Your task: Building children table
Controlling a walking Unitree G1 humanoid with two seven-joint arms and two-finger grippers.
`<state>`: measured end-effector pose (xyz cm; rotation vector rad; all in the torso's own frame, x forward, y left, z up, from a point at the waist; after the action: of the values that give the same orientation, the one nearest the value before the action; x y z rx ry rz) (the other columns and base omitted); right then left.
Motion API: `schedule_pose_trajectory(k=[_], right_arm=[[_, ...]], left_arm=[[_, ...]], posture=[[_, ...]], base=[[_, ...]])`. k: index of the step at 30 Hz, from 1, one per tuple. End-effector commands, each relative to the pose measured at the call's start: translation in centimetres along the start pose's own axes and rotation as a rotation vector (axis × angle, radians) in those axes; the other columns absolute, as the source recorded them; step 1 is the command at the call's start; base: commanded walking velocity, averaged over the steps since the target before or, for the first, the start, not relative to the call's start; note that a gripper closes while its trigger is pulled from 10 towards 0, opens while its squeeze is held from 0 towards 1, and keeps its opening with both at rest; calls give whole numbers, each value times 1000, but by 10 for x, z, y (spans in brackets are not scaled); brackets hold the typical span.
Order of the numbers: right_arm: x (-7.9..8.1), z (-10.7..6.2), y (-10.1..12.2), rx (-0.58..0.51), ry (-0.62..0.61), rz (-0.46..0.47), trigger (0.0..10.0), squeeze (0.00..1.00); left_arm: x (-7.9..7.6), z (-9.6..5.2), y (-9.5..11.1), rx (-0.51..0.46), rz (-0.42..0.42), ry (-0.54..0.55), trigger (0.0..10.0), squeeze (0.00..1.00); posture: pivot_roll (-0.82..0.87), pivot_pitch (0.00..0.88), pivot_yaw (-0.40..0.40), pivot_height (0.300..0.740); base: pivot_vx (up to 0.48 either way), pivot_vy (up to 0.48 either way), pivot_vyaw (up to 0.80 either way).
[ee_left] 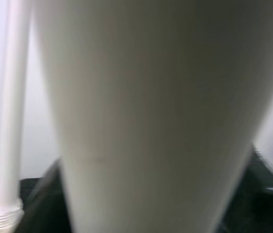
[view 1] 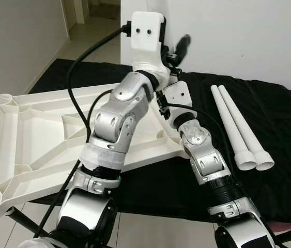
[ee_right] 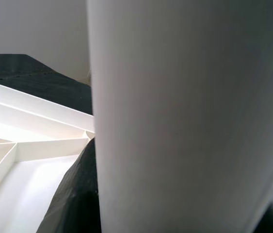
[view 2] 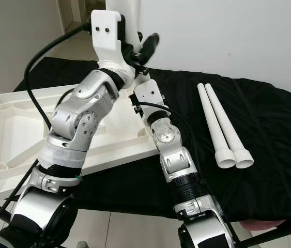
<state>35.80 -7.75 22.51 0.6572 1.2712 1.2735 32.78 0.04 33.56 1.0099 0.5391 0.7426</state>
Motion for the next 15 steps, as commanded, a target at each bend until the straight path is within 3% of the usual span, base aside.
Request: schedule_pose_trajectory(k=[1, 5, 7, 13, 14, 15], right_arm=[[-1, 2, -3, 29, -33, 19, 10000, 0], [-3, 2, -4, 37, -50, 27, 10000, 0], [-9, 2, -7, 59, -100, 72, 10000, 0], [-21, 1, -12, 80, -187, 177, 10000, 0], [-24, 0, -13, 84, -205, 205, 10000, 0], [-24, 0, -13, 84, -205, 205, 10000, 0]], left_arm=[[-14, 1, 6, -28, -24, -90, 10000, 1000], [-14, 0, 7, -34, -26, -95, 10000, 1000], [-16, 0, 9, -33, -71, -114, 10000, 1000], [-14, -3, 10, -30, -97, -120, 10000, 988], [-12, -3, 10, -29, -88, -117, 10000, 0], [-12, -3, 10, -29, -88, -117, 10000, 0]], posture=[[-14, 0, -53, 740], [-11, 0, -56, 740], [-9, 0, -59, 740], [-3, 0, -61, 740], [-2, 0, -61, 740], [-2, 0, -61, 740]], base=[[0, 0, 0], [0, 0, 0], [0, 0, 0], [0, 0, 0], [0, 0, 0], [0, 0, 0]])
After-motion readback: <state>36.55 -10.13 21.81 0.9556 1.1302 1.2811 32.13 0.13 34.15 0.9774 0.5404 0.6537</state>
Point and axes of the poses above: a point about 5 cm out from each wrist's last joint towards the gripper, its own z axis pointing out of the wrist towards the gripper, its own y axis along the axis of the wrist's last joint, x = y × z, the point moved 1 cm from there along z, pointing out of the wrist towards the gripper, and after that the axes turned 3 degrees about z, right-handed, at the moved point
